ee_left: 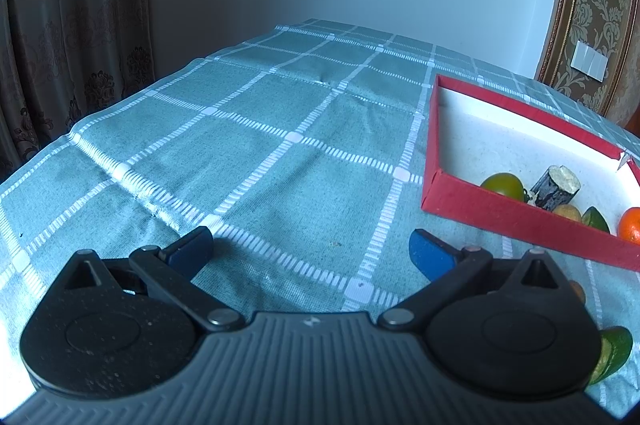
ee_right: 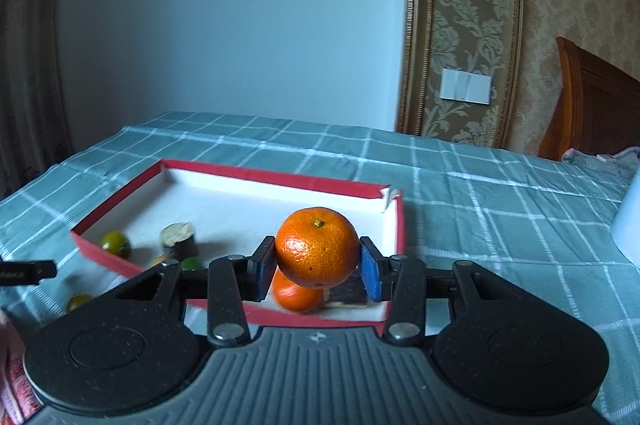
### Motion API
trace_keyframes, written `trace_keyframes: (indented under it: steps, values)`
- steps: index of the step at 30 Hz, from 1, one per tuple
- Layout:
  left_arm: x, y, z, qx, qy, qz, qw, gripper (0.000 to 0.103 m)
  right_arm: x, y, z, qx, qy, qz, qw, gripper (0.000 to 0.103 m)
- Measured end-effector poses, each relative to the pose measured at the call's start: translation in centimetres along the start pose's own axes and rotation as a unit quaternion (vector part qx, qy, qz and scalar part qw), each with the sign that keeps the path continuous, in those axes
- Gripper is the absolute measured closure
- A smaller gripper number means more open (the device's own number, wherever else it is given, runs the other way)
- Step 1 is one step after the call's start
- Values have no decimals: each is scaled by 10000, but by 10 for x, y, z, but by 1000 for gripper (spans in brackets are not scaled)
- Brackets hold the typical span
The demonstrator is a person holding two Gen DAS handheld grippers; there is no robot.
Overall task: Organize fruits
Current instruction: 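Carry the orange into the red tray and open the right gripper, then lift the right gripper out of the tray and pull it back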
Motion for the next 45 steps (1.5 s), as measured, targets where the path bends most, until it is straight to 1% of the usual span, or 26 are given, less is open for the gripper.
trace_keyframes:
  steps: [5,9,14,17,19,22,24,27,30,31,32,34,35,36,39,41,42,45]
  values:
    - [0,0,0,-6,1,-1,10000,0,6,-2,31,-114,-323,40,9994,60]
    - [0,0,0,-10,8,-1,10000,0,9,-3,48,-67,-577,50,9983,60]
    - [0,-1,0,-10,1,-3,10000,0,17,-7,63,-160,-730,138,9971,60]
    - [0,-1,1,-27,-20,-6,10000,0,21,-22,58,-65,-574,-70,9983,60]
    - [0,-1,1,-27,-19,-7,10000,0,21,-39,52,48,-486,-321,9983,60]
    - [0,-1,1,-27,-21,-7,10000,0,16,-66,47,209,-539,-648,9962,60]
    - [0,-1,1,-20,-32,-9,10000,0,13,-80,46,210,-524,-791,9953,60]
    - [0,-1,2,-7,-46,-11,10000,0,7,-97,45,86,-511,-955,9941,60]
    - [0,-1,3,2,-62,-15,10000,0,0,-108,47,123,-482,-1158,9920,60]
    - [0,-1,2,4,-64,-16,10000,0,-2,-108,46,136,-437,-1131,9925,60]
    - [0,-1,2,6,-66,-16,10000,0,-2,-108,47,148,-442,-1111,9927,60]
    - [0,-1,2,2,-63,-16,10000,0,-1,-104,47,183,-500,-1074,9928,51]
    - [0,-1,2,1,-63,-16,10000,0,-1,-100,47,194,-521,-1032,9931,43]
    - [0,-1,2,2,-63,-16,10000,0,0,-95,46,239,-539,-968,9936,42]
    - [0,-1,2,2,-64,-17,10000,0,0,-75,43,162,-496,-747,9958,40]
    - [0,-1,3,-6,-55,-14,10000,0,-3,-56,41,56,-445,-603,9972,35]
    - [0,-1,3,-7,-54,-14,10000,0,-6,-46,41,70,-431,-530,9976,35]
    - [-1,-1,3,-9,-52,-14,10000,0,-18,-18,39,113,-422,-454,9980,34]
Point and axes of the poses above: each gripper's, at about its wrist camera, not at the fingertips, and y roughly against the way its jaws point, z to its right, x to its top, the point moved 2 cm from there along -y, roughly the way its jaws point, and after that the axes turned 7 degrees about x, right-handed, at the moved point
